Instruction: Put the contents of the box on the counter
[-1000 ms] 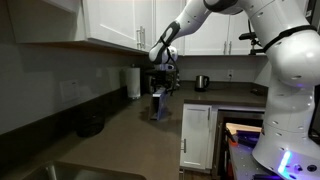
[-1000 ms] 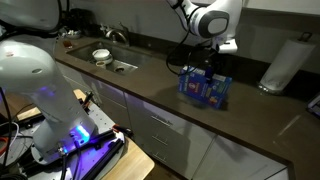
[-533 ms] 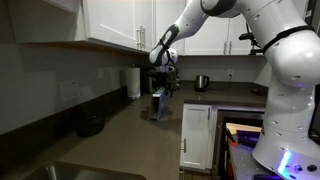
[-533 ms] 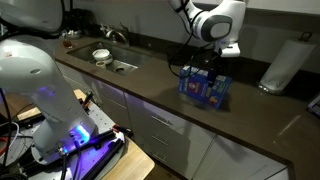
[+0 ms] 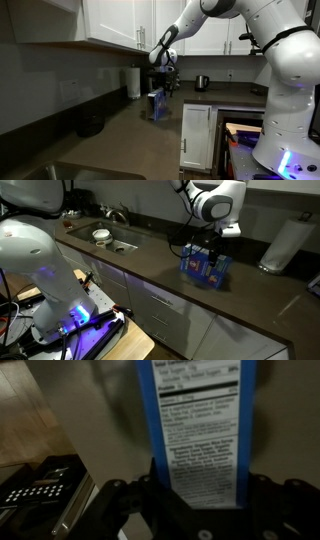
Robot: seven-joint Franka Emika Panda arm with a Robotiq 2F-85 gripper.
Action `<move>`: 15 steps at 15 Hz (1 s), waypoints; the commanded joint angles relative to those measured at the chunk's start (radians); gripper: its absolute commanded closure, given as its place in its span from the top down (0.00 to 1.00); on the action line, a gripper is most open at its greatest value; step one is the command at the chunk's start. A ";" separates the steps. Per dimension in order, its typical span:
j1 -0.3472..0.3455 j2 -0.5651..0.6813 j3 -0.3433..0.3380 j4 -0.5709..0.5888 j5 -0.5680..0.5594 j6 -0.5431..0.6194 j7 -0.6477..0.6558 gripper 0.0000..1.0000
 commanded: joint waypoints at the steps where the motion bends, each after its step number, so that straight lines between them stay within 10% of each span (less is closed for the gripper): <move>1: -0.003 -0.008 -0.002 0.007 0.029 -0.005 -0.040 0.71; 10: 0.015 -0.070 -0.014 -0.039 0.003 0.012 -0.048 0.62; 15: 0.017 -0.077 -0.016 -0.056 0.010 0.008 -0.051 0.96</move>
